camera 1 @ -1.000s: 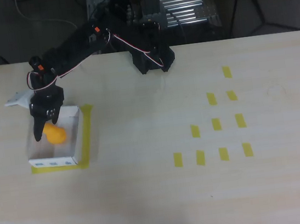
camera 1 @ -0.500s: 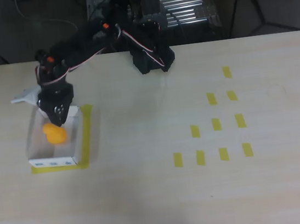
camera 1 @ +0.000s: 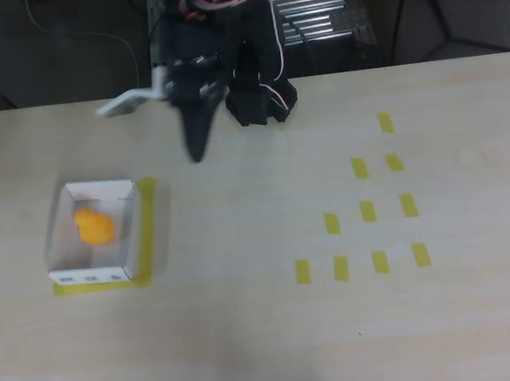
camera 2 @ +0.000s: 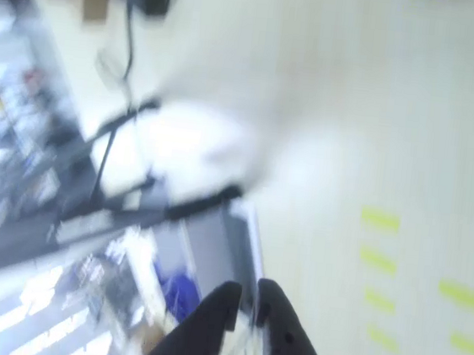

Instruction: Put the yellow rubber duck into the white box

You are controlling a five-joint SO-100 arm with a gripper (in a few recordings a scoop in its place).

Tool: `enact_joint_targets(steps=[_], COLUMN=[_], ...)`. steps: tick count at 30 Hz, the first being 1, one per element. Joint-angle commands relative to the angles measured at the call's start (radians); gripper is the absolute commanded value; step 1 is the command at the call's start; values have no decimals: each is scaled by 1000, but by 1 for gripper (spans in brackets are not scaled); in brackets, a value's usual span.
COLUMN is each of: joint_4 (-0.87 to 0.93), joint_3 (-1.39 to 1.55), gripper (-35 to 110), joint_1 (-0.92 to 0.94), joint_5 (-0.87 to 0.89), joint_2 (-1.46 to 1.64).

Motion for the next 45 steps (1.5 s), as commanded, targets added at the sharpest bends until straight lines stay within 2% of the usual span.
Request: enact_joint_targets(steps=[1,8,17,30,45], joint_4=[-106,-350,-411,-376,-342], joint_3=[416,982,1379,1614,1643], gripper=[0,0,0,0,1], joint_1=[-175,-278,-371,-377,-342], joint_5=[84,84,103,97,92], joint_2=[420,721,1019,1247,1266])
